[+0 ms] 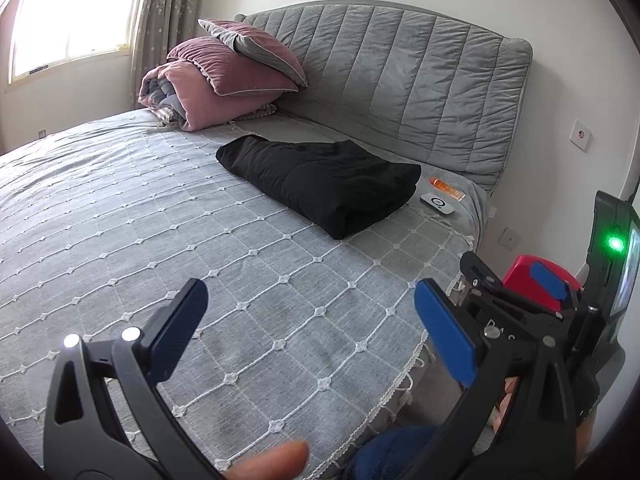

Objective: Fold large clothes

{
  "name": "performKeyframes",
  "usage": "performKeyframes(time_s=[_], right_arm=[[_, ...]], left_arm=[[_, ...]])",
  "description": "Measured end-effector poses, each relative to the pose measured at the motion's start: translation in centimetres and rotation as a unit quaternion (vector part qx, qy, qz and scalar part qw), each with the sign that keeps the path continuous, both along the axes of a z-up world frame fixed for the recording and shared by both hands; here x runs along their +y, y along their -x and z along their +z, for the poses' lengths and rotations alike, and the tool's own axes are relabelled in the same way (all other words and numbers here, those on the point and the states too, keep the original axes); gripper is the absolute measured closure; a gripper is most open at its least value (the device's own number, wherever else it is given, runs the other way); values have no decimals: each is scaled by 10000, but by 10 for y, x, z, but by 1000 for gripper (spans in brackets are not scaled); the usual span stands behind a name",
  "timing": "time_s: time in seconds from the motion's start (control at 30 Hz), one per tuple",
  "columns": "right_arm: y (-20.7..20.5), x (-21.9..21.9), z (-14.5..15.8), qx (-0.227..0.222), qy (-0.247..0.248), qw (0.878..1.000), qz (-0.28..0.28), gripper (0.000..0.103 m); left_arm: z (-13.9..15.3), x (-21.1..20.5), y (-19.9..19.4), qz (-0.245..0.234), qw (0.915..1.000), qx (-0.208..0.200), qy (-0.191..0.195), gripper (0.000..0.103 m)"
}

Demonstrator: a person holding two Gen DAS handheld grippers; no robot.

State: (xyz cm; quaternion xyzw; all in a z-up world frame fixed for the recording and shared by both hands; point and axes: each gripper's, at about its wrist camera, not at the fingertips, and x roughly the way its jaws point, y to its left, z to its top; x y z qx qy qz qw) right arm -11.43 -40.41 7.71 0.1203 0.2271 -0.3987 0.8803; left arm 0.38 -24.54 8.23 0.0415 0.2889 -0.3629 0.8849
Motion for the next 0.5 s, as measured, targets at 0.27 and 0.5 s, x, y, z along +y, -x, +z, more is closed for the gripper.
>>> performKeyframes(time_s=[0.27,0.5], right_arm=[[1,-1,0,3,0,10000,0,0],[1,-4,-2,8,-10,10000,3,0]], left_arm=[[0,-2,2,-18,10000,-41,-48,0],[1,-5,3,-49,10000,-61,-58,0]])
